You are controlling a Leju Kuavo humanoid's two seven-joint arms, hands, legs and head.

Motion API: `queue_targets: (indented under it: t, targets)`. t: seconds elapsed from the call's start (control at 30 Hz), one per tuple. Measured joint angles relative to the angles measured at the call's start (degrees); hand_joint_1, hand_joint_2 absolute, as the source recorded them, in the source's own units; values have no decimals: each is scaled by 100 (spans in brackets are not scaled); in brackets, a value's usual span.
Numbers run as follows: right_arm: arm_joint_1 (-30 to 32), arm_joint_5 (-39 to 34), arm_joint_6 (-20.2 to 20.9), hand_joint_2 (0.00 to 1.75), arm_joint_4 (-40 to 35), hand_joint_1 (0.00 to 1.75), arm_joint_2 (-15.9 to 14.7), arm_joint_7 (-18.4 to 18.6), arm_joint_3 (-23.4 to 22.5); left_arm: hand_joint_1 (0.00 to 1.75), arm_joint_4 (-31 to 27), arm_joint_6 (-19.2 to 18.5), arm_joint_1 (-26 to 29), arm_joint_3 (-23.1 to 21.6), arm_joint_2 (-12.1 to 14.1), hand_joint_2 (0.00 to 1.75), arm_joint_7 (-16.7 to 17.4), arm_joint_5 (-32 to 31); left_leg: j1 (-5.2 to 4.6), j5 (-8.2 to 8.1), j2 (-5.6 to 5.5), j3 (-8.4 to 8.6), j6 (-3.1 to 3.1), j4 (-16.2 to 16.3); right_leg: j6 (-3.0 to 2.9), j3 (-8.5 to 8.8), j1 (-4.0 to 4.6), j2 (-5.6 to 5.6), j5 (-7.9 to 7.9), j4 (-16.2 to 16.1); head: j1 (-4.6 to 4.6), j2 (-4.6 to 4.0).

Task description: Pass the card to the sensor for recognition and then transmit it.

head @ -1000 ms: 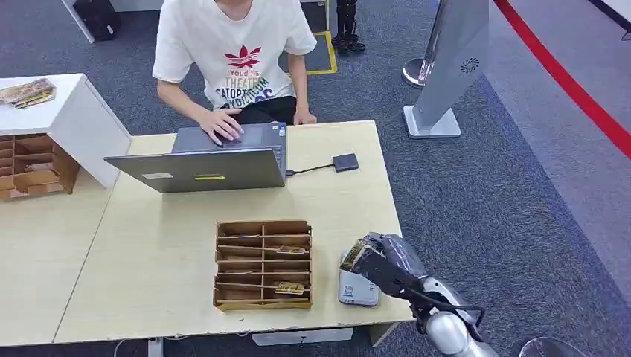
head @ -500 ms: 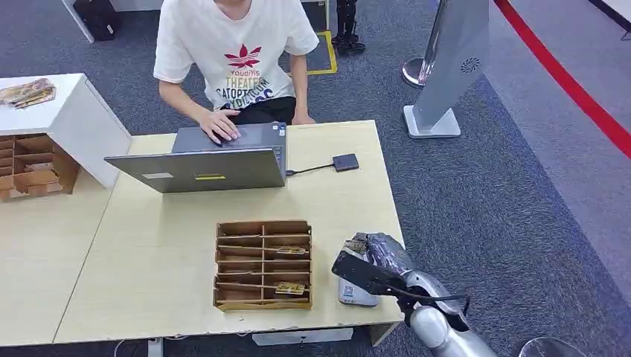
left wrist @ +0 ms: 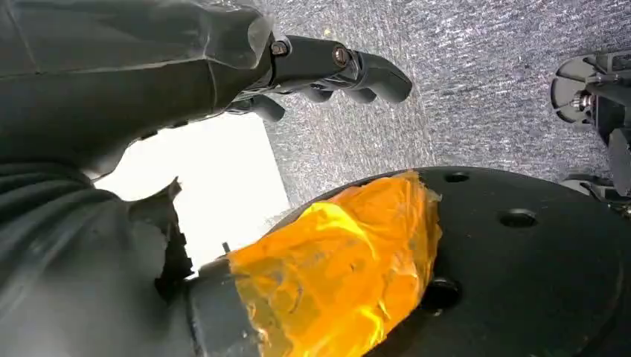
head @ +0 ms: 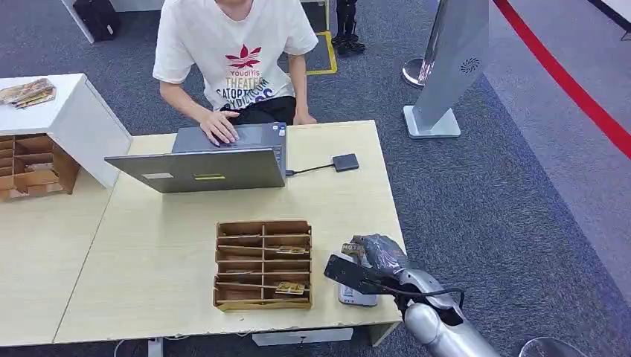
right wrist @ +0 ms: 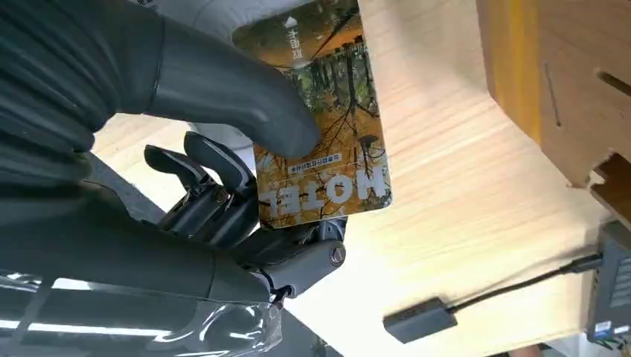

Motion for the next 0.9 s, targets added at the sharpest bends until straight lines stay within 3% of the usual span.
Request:
queue_targets:
  t: [0.9]
  targets:
    - [-531,287,-4,175,1037,175,76,241,300,0,0,4,-1,-7,2,0,2,0,0,0,1,22,0,3,2,26,1,0,1,-1,-2,0]
